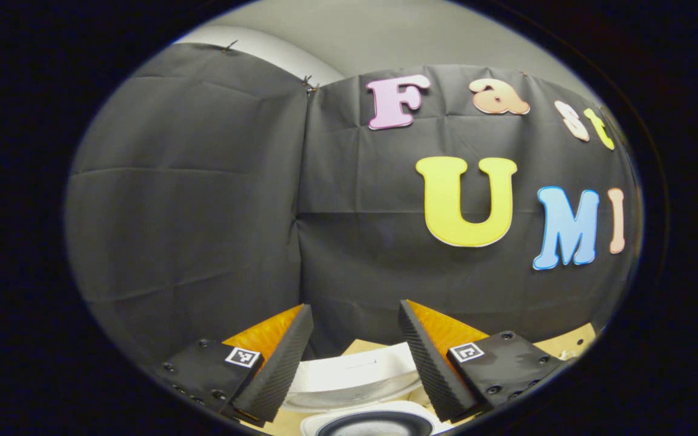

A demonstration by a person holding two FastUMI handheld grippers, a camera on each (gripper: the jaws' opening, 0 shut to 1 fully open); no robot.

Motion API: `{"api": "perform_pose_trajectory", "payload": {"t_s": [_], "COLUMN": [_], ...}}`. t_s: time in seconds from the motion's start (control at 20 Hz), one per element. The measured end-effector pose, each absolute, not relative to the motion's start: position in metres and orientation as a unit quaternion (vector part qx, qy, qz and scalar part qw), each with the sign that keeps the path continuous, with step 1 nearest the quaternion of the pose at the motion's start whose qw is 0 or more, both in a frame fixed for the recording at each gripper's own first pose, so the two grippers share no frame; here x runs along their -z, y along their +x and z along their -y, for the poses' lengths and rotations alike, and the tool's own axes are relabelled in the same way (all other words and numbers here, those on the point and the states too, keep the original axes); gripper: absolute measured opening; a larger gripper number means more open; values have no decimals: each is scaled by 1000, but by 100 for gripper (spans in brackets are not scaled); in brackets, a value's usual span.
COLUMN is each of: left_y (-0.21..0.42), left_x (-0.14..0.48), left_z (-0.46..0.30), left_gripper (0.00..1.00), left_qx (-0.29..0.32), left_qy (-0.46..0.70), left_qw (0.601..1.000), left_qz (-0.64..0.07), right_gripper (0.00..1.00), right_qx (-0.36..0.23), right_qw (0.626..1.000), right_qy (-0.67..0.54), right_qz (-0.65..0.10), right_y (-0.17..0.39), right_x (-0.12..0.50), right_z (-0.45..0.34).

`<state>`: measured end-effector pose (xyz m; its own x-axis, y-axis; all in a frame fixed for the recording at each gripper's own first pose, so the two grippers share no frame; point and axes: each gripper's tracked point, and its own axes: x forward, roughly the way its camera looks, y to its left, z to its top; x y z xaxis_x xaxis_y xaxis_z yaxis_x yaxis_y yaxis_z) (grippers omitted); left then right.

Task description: Close the left gripper, press the button to open the rice cooker; take a wooden spoon from the chopstick holder with the right hand, scoop a spoonful of rice and pour it into the rice cooker, then put the wooden spoon back into the chopstick holder.

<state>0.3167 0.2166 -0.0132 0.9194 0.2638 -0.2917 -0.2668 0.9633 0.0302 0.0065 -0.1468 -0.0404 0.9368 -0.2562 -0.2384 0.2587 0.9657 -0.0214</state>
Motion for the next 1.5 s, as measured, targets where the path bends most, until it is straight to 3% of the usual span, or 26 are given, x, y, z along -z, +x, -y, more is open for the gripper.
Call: {"api": "perform_pose_trajectory", "payload": {"t_s": [0.6,0.65,0.7,1.5], "left_y": [329,328,327,224], "left_x": [63,65,65,72], "left_z": [-229,-228,-227,-155], "left_gripper": [98,92,98,100], "left_qx": [-143,-142,-141,-110], "left_qy": [-27,-26,-23,-27], "left_qw": [966,967,967,973], "left_qz": [-212,-211,-211,-203], "right_gripper": [99,99,99,99], "right_qx": [113,110,108,55], "right_qw": [986,987,987,992], "right_qy": [-7,-6,-6,2], "right_qz": [-120,-119,-119,-112], "right_y": [13,15,16,44], "right_x": [39,39,39,40], "right_z": [132,131,130,110]}}
